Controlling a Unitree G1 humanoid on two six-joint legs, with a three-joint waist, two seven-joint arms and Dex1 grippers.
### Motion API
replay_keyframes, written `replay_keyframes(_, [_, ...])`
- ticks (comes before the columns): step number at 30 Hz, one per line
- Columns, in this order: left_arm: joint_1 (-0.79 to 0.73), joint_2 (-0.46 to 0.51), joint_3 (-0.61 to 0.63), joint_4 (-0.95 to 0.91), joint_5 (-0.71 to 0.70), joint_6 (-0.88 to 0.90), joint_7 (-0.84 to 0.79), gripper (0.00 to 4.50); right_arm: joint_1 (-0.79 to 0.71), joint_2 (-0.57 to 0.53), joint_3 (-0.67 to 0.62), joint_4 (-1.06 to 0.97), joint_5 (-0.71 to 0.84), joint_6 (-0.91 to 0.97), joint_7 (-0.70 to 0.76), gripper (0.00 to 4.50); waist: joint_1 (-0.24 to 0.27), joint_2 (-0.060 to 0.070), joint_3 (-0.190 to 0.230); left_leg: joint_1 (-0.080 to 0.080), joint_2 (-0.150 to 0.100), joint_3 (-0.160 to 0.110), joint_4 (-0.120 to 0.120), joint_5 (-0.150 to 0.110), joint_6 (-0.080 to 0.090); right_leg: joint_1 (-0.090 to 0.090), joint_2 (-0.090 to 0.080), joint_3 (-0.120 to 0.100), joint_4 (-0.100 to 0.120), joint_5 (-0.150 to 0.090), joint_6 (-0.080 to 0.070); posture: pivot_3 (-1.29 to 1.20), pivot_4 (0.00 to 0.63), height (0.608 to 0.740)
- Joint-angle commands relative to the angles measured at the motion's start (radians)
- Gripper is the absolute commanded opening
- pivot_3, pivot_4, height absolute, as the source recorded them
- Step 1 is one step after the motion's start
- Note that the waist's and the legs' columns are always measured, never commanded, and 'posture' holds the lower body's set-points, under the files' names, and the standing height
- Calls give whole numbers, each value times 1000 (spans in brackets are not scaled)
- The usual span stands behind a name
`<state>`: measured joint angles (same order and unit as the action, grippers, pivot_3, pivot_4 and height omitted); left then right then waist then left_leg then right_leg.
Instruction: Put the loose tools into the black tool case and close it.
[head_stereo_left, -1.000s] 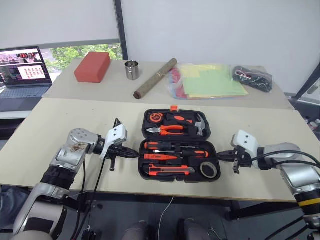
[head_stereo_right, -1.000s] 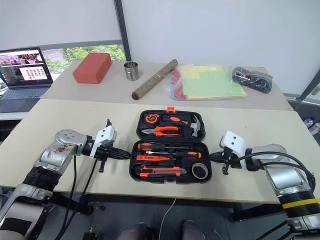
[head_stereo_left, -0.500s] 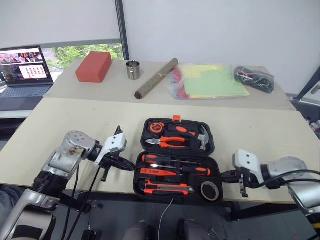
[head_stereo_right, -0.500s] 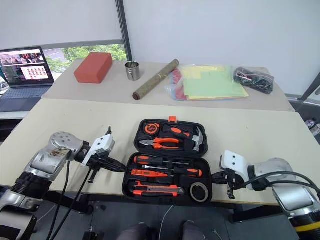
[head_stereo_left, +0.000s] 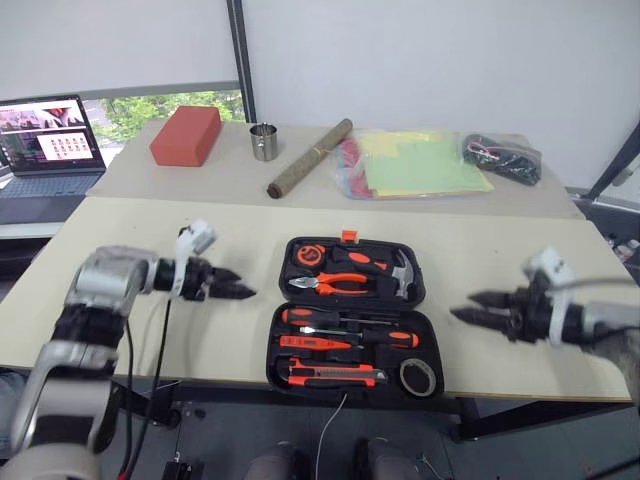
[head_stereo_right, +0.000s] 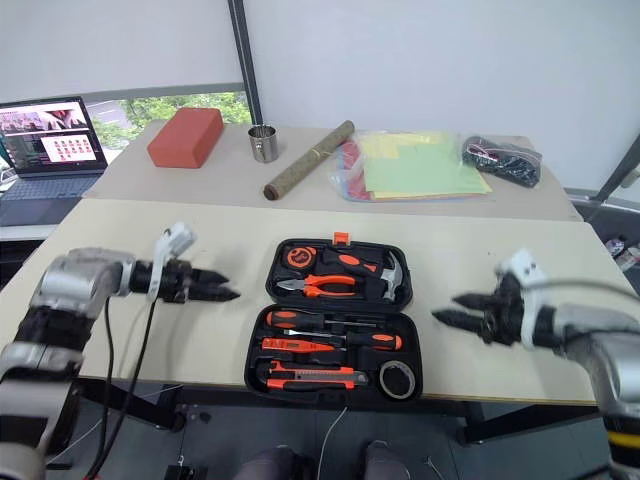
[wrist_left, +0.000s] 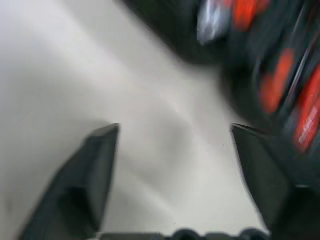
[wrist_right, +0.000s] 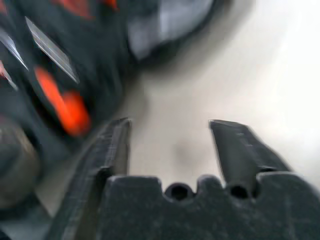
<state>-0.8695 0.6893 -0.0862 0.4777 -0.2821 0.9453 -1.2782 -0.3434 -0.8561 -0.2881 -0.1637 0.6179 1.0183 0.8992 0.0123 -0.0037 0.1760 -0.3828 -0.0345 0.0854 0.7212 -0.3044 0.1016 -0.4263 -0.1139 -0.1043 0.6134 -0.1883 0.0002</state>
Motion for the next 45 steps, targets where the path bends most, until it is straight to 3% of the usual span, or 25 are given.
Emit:
replay_keyframes(1, [-96, -67, 36, 84, -16, 89, 107, 4500, -127, 57, 23, 42, 27, 142, -123, 4449, 1, 0, 0, -1, 0, 0, 0, 0, 0, -1, 0, 0, 0, 0, 0, 0, 150, 736])
replay_keyframes(9, [-181, -207, 38, 259, 3, 55, 239, 4500, -292, 159, 182, 243, -111, 141, -270, 4449, -4, -1, -1, -8, -7, 4, -7, 4, 7, -14, 3, -4, 11, 0, 0, 0, 150, 736])
replay_keyframes(12, [-169, -222, 22, 253, 2, 51, 234, 3714, -298, 175, 216, 276, -143, 114, -284, 4500, -5, 0, -1, -8, -7, 4, -9, 4, 7, -13, 3, -7, 9, -1, 1, 0, 150, 736])
replay_keyframes(15, [-143, -220, 12, 220, -1, 51, 222, 2626, -302, 200, 208, 286, -146, 90, -282, 3813, -9, 0, -1, -7, -7, 4, -9, 4, 6, -11, 4, -8, 8, -1, 1, 0, 150, 736])
replay_keyframes(19, [-127, -216, 25, 217, -5, 42, 233, 1239, -300, 214, 203, 264, -146, 88, -284, 2381, -14, 0, -1, -5, -7, 4, -8, 5, 4, -9, 2, -7, 7, -2, 1, 0, 150, 736])
replay_keyframes(26, [-92, -210, 33, 154, -23, 68, 226, 463, -301, 232, 168, 261, -151, 75, -318, 78, -24, 0, -1, -1, -7, 5, -8, 5, 2, -8, 2, -4, 11, -2, 1, 0, 150, 736])
replay_keyframes(31, [-82, -216, 64, 108, -37, 26, 222, 253, -342, 251, 145, 262, -168, -6, -337, 0, -26, 0, -1, 1, -6, 7, -8, 2, -5, -7, 1, -2, 10, -2, 1, 0, 150, 736])
replay_keyframes(38, [-115, -281, 209, 85, -39, -341, 337, 191, -373, 271, 149, 203, -266, -286, -388, 0, -21, 0, 0, -4, -10, 8, -8, 5, -11, -13, -2, 2, 11, -1, 2, 0, 150, 736])
replay_keyframes(45, [-34, -297, 138, 45, 60, -723, 337, 191, -287, 258, 215, 190, -431, -599, -411, 0, -26, 0, 0, -5, -10, 8, -12, 10, -3, -16, 2, 0, 13, -1, 1, 0, 150, 736])
